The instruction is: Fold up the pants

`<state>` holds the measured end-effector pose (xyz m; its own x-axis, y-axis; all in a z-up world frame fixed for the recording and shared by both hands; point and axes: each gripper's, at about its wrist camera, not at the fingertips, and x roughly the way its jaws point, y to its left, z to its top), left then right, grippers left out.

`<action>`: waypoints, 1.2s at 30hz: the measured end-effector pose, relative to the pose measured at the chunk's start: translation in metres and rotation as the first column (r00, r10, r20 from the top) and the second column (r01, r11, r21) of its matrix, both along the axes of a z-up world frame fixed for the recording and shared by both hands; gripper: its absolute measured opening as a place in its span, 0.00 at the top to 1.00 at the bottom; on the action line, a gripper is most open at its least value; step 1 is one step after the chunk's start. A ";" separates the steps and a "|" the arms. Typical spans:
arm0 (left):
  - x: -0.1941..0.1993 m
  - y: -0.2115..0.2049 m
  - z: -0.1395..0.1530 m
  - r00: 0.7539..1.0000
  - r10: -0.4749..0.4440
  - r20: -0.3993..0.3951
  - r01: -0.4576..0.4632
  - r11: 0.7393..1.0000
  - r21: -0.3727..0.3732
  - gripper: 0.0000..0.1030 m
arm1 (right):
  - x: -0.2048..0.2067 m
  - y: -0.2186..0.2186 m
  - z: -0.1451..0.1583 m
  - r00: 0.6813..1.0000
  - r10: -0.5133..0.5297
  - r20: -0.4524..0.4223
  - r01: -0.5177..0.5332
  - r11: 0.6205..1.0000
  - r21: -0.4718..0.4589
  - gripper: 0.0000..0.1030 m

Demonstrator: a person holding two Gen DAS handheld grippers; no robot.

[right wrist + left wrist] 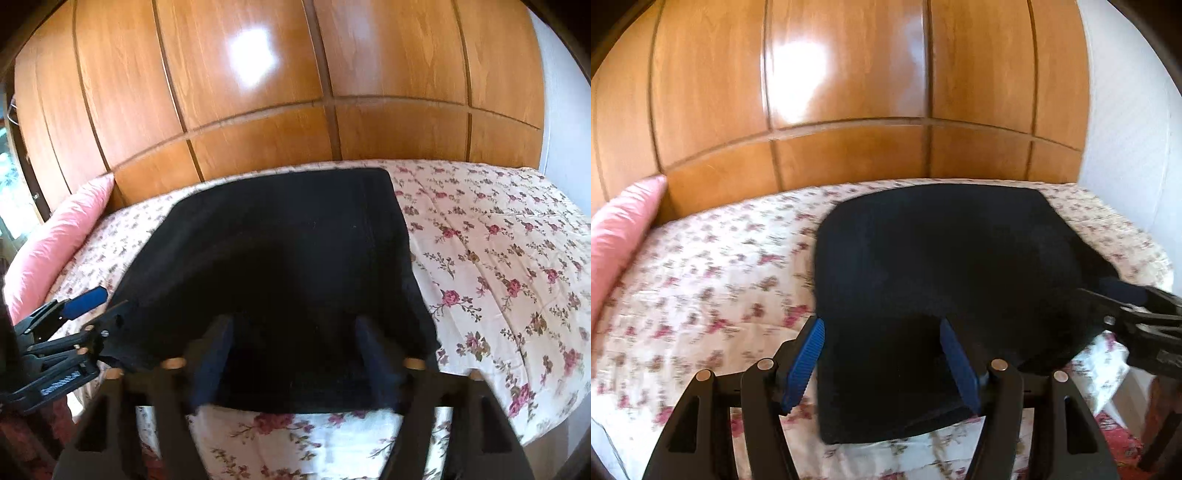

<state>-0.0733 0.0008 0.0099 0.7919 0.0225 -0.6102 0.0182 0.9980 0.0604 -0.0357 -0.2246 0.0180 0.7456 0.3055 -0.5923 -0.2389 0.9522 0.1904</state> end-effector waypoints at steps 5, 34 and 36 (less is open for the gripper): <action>-0.013 -0.004 0.006 0.999 0.000 0.034 -0.001 0.999 0.040 0.36 | -0.006 0.009 -0.001 1.000 -0.010 0.022 0.011 0.999 -0.046 0.05; 0.061 0.062 0.015 0.994 -0.003 -0.110 -0.011 0.992 -0.129 0.36 | 0.068 -0.052 0.020 0.996 0.022 -0.091 -0.012 0.993 0.113 0.00; 0.080 0.071 0.005 0.983 -0.050 -0.177 0.014 0.979 -0.201 0.36 | 0.090 -0.067 0.010 0.987 0.015 -0.157 0.011 0.987 0.163 0.00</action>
<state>0.0068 0.0716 0.0151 0.6669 -0.1369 -0.7325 0.0428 0.9884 -0.1458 0.0543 -0.2912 0.0282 0.6463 0.4088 -0.6444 -0.1957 0.9049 0.3779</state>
